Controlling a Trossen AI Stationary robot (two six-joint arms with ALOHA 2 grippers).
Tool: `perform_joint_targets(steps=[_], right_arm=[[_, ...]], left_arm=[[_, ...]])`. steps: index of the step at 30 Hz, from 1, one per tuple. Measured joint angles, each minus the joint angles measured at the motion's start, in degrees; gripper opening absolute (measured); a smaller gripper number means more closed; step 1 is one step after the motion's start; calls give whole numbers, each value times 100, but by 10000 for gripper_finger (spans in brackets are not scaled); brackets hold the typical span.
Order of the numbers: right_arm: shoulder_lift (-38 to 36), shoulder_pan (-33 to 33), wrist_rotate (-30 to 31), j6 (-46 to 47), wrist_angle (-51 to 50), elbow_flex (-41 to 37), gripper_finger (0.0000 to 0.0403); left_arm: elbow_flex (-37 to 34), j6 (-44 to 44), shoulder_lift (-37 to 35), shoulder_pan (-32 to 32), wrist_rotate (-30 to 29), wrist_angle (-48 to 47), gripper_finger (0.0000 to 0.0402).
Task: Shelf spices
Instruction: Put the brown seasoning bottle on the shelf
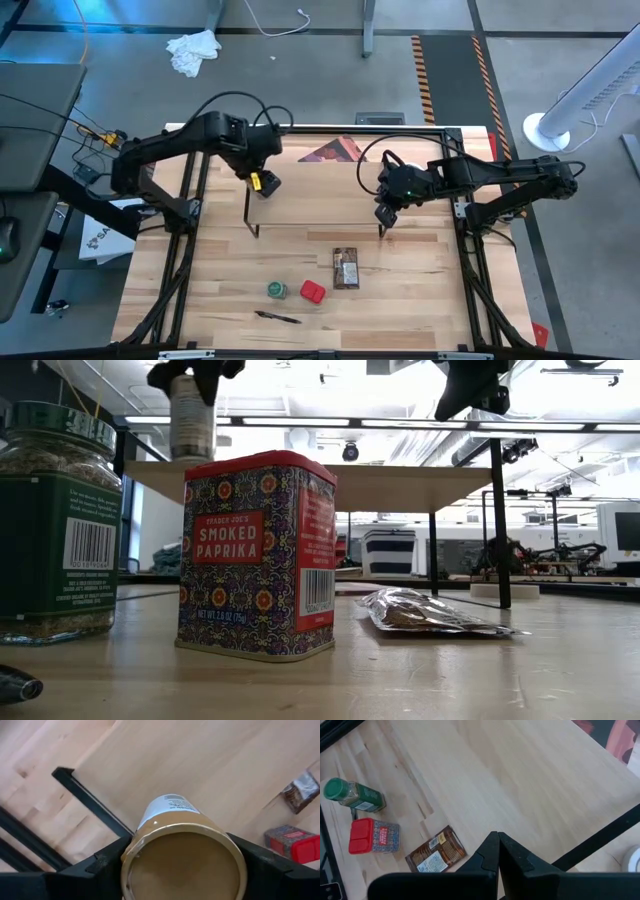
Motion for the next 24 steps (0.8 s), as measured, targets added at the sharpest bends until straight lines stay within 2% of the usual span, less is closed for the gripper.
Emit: perform_joint_targets(steps=[8, 24], right_arm=[[0, 0, 9, -3, 1, 0, 0], [0, 0, 17, 14, 93, 0, 0]], left_arm=[[-357, 17, -15, 0, -34, 19, 284], [-363, 247, -15, -2, -245, 61, 287]])
